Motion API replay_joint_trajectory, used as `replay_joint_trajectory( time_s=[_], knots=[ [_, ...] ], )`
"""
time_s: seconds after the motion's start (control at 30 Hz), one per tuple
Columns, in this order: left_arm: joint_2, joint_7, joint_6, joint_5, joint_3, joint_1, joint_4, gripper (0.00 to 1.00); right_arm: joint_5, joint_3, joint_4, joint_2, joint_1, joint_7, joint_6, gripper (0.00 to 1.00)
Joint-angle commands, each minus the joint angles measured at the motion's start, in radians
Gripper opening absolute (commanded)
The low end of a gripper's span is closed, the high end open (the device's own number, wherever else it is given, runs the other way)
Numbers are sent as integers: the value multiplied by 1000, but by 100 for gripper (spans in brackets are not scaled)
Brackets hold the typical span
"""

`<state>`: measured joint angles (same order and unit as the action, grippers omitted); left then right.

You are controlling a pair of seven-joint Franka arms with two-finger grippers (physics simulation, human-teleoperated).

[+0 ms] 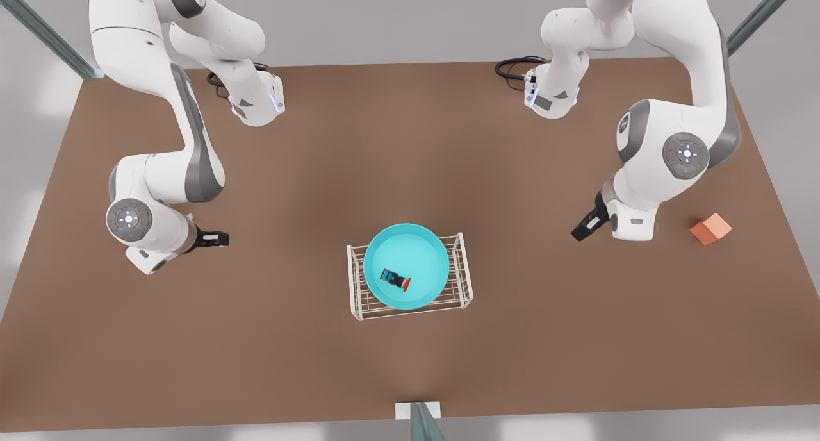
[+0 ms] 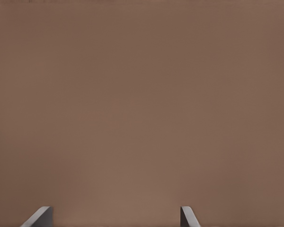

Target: Place the plate on the shelf with right arm and place the red button switch in the plate with left arm

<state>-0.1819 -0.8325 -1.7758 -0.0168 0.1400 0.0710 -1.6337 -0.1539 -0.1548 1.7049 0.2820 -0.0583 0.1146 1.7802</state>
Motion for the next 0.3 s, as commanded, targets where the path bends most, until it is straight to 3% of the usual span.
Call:
replay_joint_trajectory(
  time_s=[0.0, 0.27],
  knots=[
    [-1, 837, 5, -15, 1, 3, -2, 100, 1, 0, -1, 0, 0, 22, 7, 100],
    [-10, 799, 10, -14, 4, 7, -3, 100, 1, 0, -10, 9, 0, 22, 7, 100]
  ],
)
